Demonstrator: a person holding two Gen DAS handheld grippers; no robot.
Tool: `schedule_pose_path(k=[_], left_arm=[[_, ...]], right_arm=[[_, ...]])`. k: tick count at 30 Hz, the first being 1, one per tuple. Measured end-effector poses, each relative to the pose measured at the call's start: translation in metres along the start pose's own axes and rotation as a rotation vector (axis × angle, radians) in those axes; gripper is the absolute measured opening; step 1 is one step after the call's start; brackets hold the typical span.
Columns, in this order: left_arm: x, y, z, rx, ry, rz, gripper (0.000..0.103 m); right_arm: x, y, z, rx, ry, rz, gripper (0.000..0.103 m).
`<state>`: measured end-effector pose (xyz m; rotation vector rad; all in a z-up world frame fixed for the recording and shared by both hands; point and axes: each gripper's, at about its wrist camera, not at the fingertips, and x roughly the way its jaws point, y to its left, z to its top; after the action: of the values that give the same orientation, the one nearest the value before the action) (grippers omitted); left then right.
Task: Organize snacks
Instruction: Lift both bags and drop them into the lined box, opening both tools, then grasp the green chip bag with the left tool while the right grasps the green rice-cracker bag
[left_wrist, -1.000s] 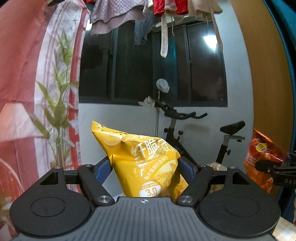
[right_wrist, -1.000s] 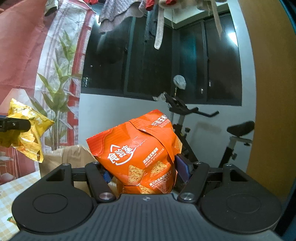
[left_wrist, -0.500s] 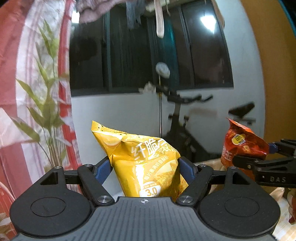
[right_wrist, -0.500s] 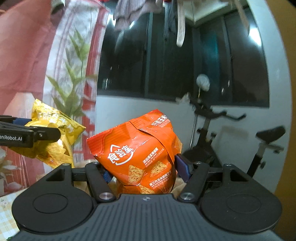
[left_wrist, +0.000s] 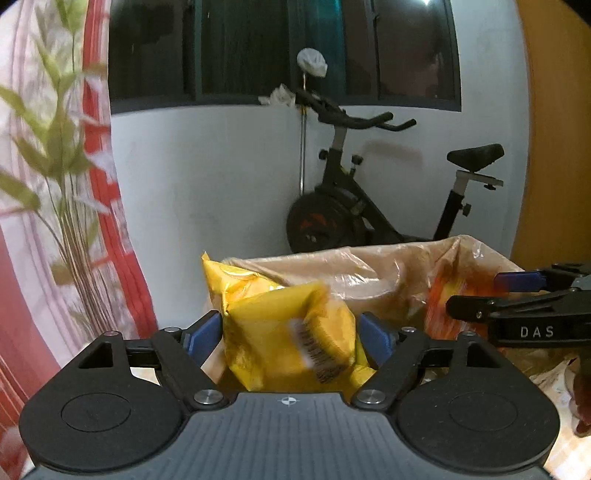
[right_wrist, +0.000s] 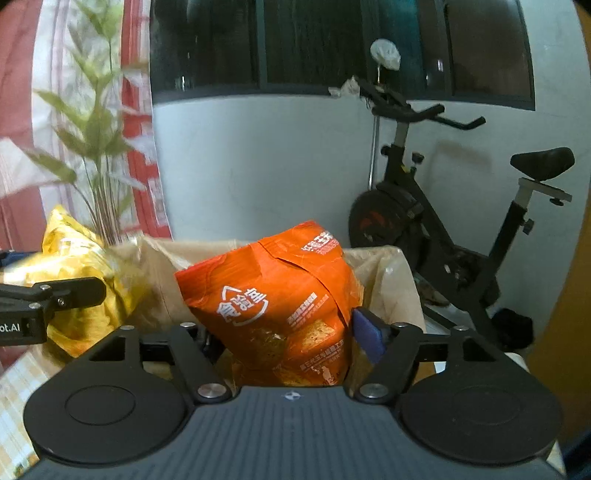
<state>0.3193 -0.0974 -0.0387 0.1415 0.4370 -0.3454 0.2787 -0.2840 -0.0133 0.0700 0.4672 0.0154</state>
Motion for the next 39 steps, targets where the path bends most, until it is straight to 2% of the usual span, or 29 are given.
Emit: schedule_pose_path(k=[3, 6, 11, 19, 29, 39], left_arm=[[-0.005, 0.002, -0.002, 0.002, -0.004, -0.001, 0.088], [-0.011, 0.001, -0.002, 0.015, -0.009, 0.009, 0.089], [-0.023, 0.004, -0.001, -0.017, -0.003, -0.005, 0.089], [-0.046, 0.017, -0.009, -0.067, 0.036, -0.020, 0.089], [-0.082, 0.041, -0.023, -0.124, 0.029, -0.014, 0.089], [-0.104, 0.046, -0.044, -0.148, 0.029, -0.042, 0.089]], right_arm=[[-0.004, 0.003, 0.000, -0.004, 0.014, 0.006, 0.087], [-0.006, 0.005, 0.002, -0.014, 0.029, -0.020, 0.090], [-0.015, 0.003, 0.000, -0.007, 0.048, -0.047, 0.090], [-0.040, 0.005, -0.010, -0.031, 0.052, -0.041, 0.090], [-0.072, 0.005, -0.020, 0.007, 0.020, -0.030, 0.091], [-0.099, 0.003, -0.038, 0.047, -0.015, -0.039, 0.091]])
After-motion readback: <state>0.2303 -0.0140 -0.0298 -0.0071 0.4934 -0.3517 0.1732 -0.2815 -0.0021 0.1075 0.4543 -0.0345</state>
